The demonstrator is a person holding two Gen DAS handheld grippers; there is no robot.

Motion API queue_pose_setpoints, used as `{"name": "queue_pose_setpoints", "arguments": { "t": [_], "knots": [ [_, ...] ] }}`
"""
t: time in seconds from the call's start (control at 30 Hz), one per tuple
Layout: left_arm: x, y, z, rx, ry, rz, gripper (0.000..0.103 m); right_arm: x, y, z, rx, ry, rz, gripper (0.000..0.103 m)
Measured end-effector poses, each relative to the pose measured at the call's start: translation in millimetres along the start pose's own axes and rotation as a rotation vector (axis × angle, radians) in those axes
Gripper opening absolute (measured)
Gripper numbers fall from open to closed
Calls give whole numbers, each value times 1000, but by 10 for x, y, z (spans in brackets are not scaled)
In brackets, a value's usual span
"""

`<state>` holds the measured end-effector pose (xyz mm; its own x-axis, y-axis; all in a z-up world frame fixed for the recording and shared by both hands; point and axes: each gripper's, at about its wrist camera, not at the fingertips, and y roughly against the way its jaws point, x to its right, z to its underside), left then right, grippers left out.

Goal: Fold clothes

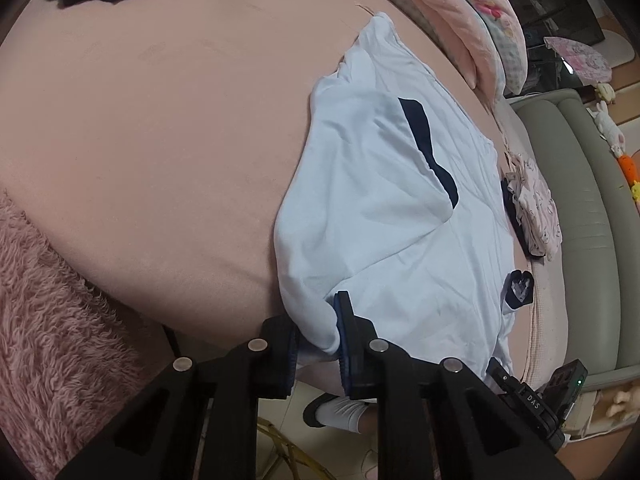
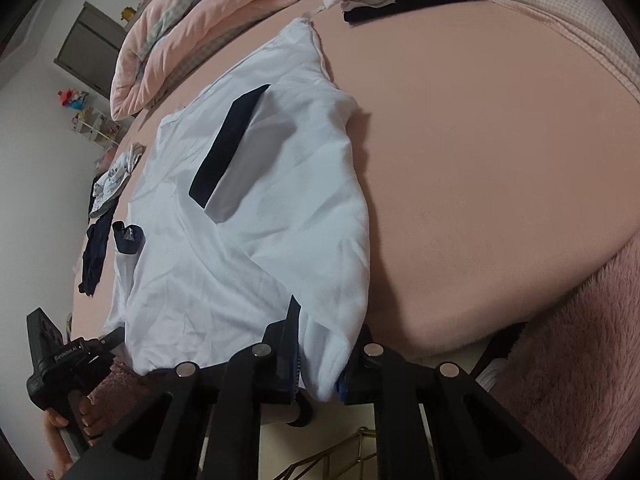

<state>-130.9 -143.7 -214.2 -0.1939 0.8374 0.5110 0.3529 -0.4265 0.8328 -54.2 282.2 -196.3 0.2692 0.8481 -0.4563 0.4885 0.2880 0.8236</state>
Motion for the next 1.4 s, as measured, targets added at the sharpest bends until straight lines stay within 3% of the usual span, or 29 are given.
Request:
{"name": "queue_pose_setpoints", "arguments": {
  "t": [0.1,0.33,0.53,0.8,1.03,1.23,1.4],
  "knots": [
    [83,31,2,-1,-33,9,5,-27,30,1,7,22,19,5],
    [256,354,44,65,-116,17,4,-99,378,63,63,48,-18,3],
    [245,539,92,44,-142,22,4,-167,661,83,96,68,-41,3],
    [139,545,283,-18,-136,38,4,-54,809,233,46,52,-67,3],
    [281,567,282,-43,-203,55,4,-22,751,218,-18,54,-67,3],
    [534,661,-16,-62,-248,127,4,-143,839,-61,12,54,-137,3],
    [870,606,-579,-54,-279,171,4,-348,806,-511,28,84,-178,3]
  ]
}}
